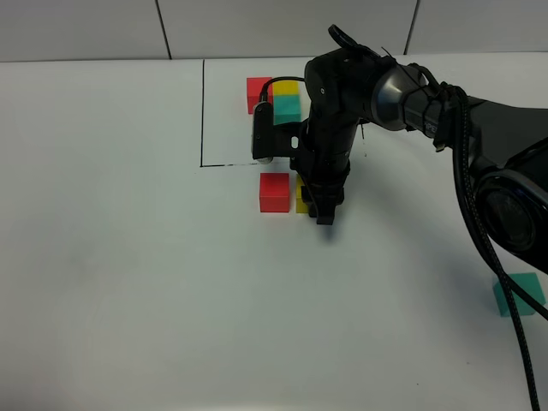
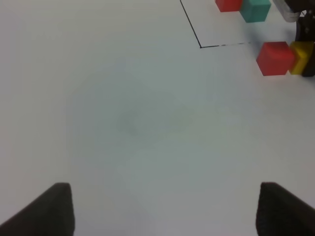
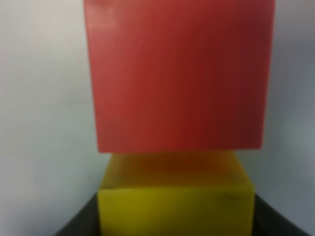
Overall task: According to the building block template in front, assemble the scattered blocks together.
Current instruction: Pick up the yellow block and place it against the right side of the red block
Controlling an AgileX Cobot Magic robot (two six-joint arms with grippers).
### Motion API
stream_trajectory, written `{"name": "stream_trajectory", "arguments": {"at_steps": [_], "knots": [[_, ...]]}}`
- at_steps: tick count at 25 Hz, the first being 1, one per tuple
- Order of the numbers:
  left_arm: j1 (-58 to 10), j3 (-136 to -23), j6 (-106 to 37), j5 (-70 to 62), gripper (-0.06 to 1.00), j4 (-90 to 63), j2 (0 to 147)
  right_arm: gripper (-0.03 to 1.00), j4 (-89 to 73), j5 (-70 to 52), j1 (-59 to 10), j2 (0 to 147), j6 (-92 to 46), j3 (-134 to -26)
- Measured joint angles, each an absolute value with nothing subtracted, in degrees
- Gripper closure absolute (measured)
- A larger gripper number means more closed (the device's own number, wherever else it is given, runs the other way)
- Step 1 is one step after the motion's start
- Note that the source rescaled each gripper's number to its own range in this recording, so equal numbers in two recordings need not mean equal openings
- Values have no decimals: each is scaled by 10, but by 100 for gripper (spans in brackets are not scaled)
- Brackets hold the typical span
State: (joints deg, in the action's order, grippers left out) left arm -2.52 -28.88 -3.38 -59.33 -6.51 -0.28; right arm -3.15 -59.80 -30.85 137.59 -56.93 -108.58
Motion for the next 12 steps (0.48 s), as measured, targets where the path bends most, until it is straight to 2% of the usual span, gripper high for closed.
{"name": "stream_trajectory", "arguments": {"at_steps": [12], "knots": [[-25,-289,-34,-593,14,-65,-3,97,-52,-585,-317,1376,-565,-1086]]}}
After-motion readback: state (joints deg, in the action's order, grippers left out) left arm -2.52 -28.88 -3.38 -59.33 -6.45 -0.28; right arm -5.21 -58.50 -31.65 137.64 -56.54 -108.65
